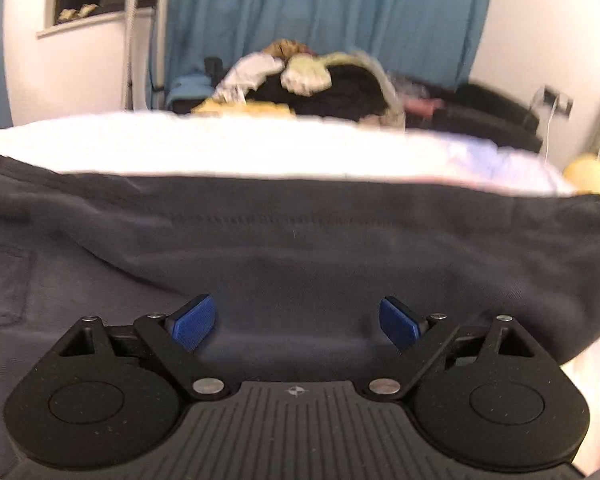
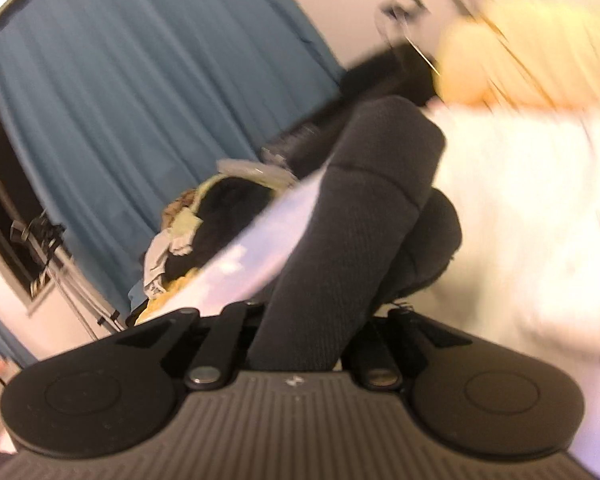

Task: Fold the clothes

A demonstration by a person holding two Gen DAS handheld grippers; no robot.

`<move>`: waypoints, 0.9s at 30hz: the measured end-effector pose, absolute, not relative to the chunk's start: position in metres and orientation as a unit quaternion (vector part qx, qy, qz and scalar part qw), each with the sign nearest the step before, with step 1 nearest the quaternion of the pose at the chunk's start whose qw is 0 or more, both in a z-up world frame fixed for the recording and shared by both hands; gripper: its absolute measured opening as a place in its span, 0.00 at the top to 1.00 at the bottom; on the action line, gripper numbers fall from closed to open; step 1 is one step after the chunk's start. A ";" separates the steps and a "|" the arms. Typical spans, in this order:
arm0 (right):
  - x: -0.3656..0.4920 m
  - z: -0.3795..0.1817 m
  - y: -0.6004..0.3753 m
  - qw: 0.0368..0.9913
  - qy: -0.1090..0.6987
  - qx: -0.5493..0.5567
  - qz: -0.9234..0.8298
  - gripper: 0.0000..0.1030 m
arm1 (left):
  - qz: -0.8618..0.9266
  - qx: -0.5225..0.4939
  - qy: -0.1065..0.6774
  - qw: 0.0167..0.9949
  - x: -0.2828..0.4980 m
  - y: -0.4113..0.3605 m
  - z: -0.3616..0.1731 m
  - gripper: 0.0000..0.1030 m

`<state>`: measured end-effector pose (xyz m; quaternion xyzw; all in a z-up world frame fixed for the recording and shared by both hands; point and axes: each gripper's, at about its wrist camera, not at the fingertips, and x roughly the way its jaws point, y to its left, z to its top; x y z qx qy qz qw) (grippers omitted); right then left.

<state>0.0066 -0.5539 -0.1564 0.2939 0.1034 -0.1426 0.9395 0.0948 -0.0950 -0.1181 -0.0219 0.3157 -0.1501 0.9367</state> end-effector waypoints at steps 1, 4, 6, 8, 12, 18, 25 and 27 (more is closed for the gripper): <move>0.010 -0.142 -0.540 0.949 0.098 0.263 -0.141 0.91 | -0.149 -0.035 0.307 0.939 0.091 -0.089 -0.110 0.11; 0.017 -0.103 -0.491 0.975 0.080 0.166 -0.124 0.92 | -0.150 -0.080 0.279 0.945 0.082 -0.063 -0.086 0.11; 0.024 -0.082 -0.453 0.985 0.072 0.115 -0.107 0.92 | -0.146 -0.107 0.256 0.950 0.074 -0.043 -0.070 0.11; 0.030 -0.067 -0.417 0.991 0.064 0.080 -0.088 0.92 | -0.134 -0.128 0.231 0.955 0.065 -0.021 -0.055 0.11; 0.047 -0.054 -0.329 0.997 0.055 0.022 -0.039 0.92 | -0.099 -0.179 0.183 0.962 0.052 0.027 -0.034 0.11; 0.075 -0.098 -0.184 0.992 0.097 -0.053 0.066 0.92 | -0.063 -0.258 0.141 0.954 0.047 0.089 -0.032 0.10; 0.095 -0.198 -0.095 0.952 0.212 -0.166 0.144 0.84 | -0.044 -0.243 0.188 0.951 0.067 0.102 -0.054 0.10; 0.096 -0.192 -0.106 0.952 0.216 -0.149 0.160 0.74 | -0.053 -0.244 0.194 0.949 0.068 0.101 -0.056 0.10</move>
